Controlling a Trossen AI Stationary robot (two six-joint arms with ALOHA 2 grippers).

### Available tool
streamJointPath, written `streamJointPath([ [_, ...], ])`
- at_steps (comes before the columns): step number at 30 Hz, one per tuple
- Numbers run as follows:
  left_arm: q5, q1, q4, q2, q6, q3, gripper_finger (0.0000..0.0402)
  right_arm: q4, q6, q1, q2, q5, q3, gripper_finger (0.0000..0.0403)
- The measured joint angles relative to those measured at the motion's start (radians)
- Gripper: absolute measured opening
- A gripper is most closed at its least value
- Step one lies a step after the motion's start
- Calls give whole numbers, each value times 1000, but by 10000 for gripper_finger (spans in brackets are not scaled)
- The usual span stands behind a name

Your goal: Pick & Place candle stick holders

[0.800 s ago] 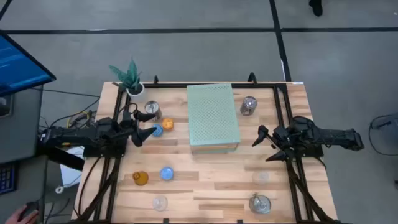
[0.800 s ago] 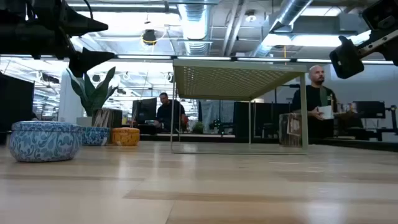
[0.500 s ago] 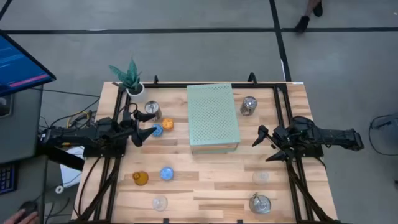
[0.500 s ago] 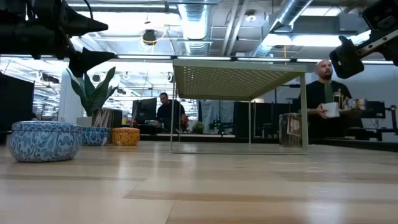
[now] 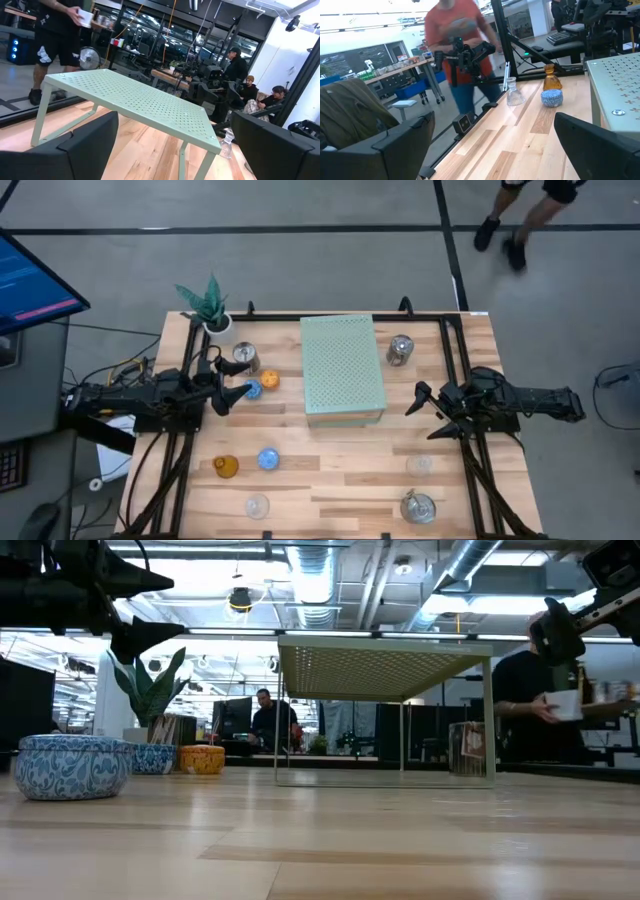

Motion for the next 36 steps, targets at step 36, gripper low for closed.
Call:
streamJointPath([
  [36,0,0,5,0,0,0,386,-3,-38,-1,1,-35,0,400],
])
